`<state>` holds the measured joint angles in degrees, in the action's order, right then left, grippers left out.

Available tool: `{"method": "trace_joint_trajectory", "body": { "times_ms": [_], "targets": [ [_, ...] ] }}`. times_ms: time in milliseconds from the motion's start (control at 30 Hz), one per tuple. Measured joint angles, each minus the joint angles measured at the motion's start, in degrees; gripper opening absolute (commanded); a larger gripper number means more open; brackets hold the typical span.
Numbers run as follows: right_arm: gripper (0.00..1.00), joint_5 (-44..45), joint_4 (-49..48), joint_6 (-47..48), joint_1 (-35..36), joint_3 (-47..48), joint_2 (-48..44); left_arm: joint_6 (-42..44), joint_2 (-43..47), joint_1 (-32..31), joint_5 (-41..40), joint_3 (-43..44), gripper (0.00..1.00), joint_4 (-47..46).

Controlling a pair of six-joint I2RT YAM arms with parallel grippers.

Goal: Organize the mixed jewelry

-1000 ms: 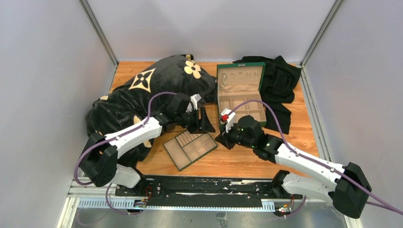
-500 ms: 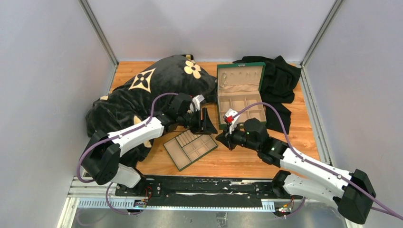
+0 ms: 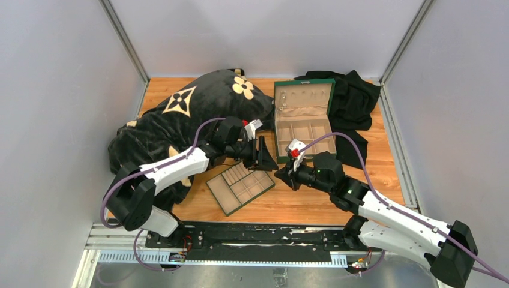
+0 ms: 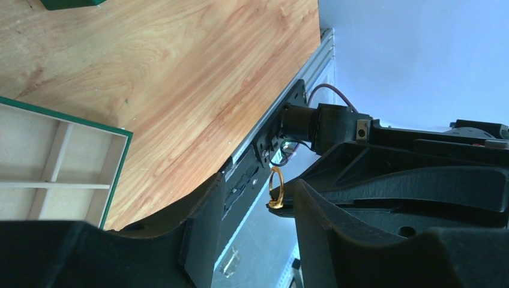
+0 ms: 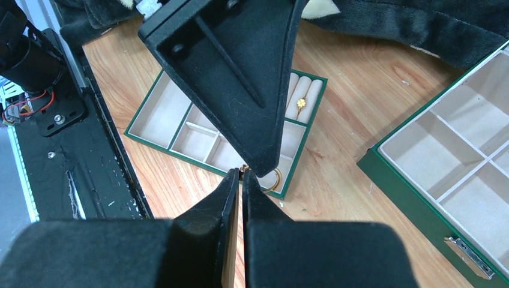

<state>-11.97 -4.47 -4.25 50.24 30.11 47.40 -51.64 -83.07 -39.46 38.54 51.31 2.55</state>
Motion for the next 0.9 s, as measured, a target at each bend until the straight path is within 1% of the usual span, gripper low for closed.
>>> {"method": "trace_joint_trajectory", "body": {
  "times_ms": [133, 333, 400, 700, 767, 900],
  "targets": [
    [0.0, 0.0, 0.22, 0.26, 0.0, 0.02, -0.07, 0.17, -0.72, 0.0, 0.52, 0.0, 0.41, 0.13],
    [0.0, 0.0, 0.66, 0.35, 0.0, 0.02, -0.04, -0.26, -1.05, 0.0, 1.62, 0.0, 0.4, -0.66],
    [0.0, 0.0, 0.7, 0.35, 0.0, 0.02, 0.0, -0.48, -1.14, 0.0, 2.21, 0.0, 0.38, -1.11],
    [0.0, 0.0, 1.07, 0.35, 0.0, 0.04, 0.44, -0.9, -1.79, -0.02, 4.37, 0.0, 0.18, -2.67],
    [0.0, 0.0, 1.09, 0.37, 0.0, 0.04, 0.52, -0.87, -1.92, -0.02, 4.72, 0.0, 0.16, -2.89],
    [0.0, 0.02, 1.09, 0.37, 0.0, 0.15, 0.7, -0.9, -2.21, -0.02, 4.9, 0.0, 0.1, -2.97]
  ]
}}
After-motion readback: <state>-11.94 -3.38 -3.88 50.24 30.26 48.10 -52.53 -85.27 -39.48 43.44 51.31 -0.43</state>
